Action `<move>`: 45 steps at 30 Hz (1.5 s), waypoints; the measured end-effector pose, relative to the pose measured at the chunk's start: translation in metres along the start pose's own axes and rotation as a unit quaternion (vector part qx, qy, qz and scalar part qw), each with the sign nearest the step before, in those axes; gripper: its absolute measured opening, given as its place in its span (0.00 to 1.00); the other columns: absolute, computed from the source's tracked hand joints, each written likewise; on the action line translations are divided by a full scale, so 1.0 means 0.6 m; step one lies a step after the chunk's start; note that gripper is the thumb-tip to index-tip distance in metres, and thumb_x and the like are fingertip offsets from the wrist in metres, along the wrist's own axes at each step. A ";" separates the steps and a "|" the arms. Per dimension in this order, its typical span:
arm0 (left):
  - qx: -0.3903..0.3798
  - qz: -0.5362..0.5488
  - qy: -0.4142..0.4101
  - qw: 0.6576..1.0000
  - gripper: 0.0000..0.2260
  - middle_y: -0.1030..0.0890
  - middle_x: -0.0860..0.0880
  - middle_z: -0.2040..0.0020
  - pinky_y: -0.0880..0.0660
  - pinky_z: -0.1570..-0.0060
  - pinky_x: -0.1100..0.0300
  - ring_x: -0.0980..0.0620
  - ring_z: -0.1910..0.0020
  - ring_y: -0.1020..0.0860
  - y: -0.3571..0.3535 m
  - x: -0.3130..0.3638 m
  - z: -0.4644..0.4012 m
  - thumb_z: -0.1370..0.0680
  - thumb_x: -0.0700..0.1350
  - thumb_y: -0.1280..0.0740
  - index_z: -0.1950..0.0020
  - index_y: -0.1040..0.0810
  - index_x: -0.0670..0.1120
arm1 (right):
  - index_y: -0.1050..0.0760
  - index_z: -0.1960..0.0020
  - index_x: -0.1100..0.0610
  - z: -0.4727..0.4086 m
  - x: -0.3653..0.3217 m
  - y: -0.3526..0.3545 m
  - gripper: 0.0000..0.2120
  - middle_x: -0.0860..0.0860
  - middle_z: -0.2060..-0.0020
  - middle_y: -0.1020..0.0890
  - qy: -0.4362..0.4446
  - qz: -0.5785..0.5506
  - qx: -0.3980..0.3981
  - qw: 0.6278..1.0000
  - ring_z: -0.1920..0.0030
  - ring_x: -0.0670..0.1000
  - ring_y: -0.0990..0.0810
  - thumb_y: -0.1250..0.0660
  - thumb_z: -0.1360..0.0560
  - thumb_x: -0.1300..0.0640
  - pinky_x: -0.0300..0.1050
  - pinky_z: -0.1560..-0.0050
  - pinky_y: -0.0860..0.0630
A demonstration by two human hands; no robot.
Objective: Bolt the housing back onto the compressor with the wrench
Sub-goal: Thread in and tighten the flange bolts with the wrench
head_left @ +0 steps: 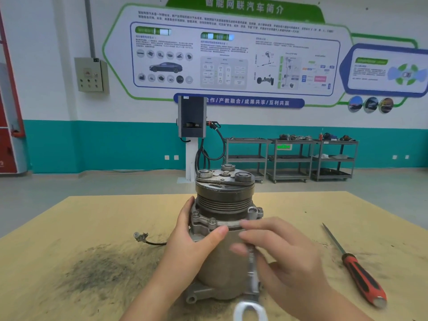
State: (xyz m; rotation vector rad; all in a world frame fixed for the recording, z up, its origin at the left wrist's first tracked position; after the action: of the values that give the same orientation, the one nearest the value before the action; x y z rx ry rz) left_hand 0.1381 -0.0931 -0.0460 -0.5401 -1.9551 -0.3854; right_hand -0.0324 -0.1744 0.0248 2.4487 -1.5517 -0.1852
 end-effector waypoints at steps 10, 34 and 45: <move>-0.001 0.018 0.031 0.999 0.24 0.21 0.60 0.36 0.22 0.49 0.66 0.66 0.45 0.20 -0.006 -0.015 -0.013 0.24 0.51 0.28 0.31 0.32 0.63 | 0.21 0.62 0.60 -0.046 -0.015 -0.066 0.07 0.52 0.66 0.23 -0.016 0.079 -0.019 0.997 0.68 0.53 0.24 0.31 0.27 0.59 0.45 0.71 0.26; 0.024 -0.106 -0.057 0.992 0.46 0.28 0.75 0.43 0.34 0.54 0.84 0.83 0.48 0.31 0.017 0.022 -0.001 0.39 0.66 0.29 0.22 0.37 0.56 | 0.32 0.52 0.60 -0.013 0.182 -0.020 0.06 0.54 0.67 0.20 -0.544 -0.524 0.074 0.651 0.72 0.49 0.24 0.44 0.18 0.63 0.40 0.68 0.23; 0.020 -0.095 -0.053 0.994 0.44 0.27 0.73 0.40 0.31 0.52 0.81 0.79 0.44 0.29 0.015 0.021 0.003 0.39 0.69 0.31 0.24 0.36 0.60 | 0.30 0.52 0.53 0.014 0.053 0.035 0.03 0.52 0.54 0.16 -0.187 -0.201 0.071 0.959 0.53 0.51 0.16 0.36 0.21 0.59 0.44 0.50 0.20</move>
State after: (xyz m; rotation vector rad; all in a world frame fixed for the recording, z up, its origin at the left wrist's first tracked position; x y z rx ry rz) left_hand 0.1367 -0.0822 -0.0349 -0.3551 -2.1199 -0.4450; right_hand -0.0394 -0.2127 0.0229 2.9563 -1.1958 -0.6628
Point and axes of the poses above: each hand's wrist, its own z-axis away from the middle knuckle, its own y-axis out of the back of the hand, x = y × z, the point moved 7 cm from there along -z, towards the middle knuckle
